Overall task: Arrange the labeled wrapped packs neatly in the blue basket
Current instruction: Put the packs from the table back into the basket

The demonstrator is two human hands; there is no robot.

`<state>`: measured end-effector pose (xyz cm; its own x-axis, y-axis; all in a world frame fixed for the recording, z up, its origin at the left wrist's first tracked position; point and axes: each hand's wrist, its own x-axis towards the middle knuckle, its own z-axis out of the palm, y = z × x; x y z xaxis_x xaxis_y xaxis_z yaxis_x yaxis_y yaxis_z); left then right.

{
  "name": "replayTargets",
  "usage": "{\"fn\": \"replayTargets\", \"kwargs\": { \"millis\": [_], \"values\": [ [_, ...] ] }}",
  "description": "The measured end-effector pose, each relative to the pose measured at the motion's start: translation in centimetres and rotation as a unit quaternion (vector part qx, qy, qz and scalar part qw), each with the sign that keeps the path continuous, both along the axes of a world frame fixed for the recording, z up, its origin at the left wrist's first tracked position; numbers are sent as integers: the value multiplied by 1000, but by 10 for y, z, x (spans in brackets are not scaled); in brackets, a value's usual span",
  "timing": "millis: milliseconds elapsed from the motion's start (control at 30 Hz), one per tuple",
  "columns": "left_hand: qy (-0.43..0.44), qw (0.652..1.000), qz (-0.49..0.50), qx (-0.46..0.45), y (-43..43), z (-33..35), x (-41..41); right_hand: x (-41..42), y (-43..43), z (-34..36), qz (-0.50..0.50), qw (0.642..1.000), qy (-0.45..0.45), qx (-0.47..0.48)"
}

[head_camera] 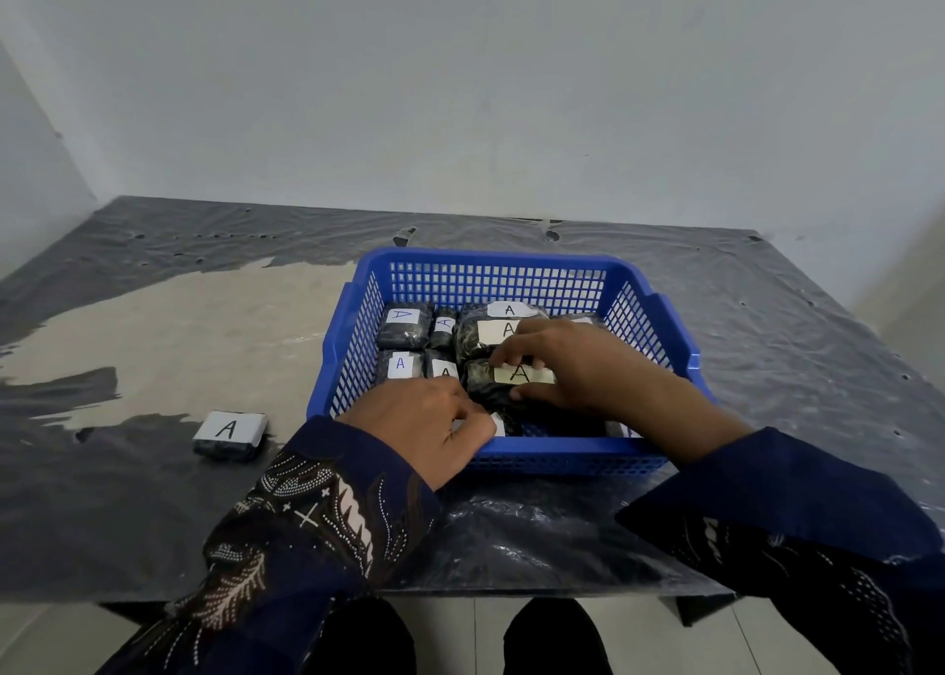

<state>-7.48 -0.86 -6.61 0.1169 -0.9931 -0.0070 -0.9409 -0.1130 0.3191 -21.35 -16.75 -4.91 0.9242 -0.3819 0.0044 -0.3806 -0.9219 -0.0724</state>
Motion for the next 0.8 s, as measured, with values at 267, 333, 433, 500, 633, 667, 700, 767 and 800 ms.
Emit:
{"fn": "replayTargets", "kwargs": {
  "millis": [267,333,433,500,633,667,700,767,800],
  "values": [
    [-3,1000,0,-4,-2,-2,2,11,8,-8,-8,998,43,-39],
    [-7,1000,0,-9,-1,-1,1,9,7,-7,-11,999,43,-29],
    [-7,1000,3,-25,0,-1,0,5,12,-4,-25,999,43,-22],
    [-7,999,13,-43,2,-2,0,2,20,-2,-46,999,11,-14],
    [13,996,31,-80,6,-1,0,2,55,-3,-76,984,-144,66],
    [20,994,37,-98,7,0,0,3,65,-3,-86,978,-171,85],
    [25,991,45,-120,9,2,0,4,75,-5,-97,973,-189,94],
    [21,982,49,-184,17,5,4,6,93,-8,-117,963,-220,103],
    [15,972,45,-230,23,8,8,7,100,-9,-122,960,-233,100]
  ]
}}
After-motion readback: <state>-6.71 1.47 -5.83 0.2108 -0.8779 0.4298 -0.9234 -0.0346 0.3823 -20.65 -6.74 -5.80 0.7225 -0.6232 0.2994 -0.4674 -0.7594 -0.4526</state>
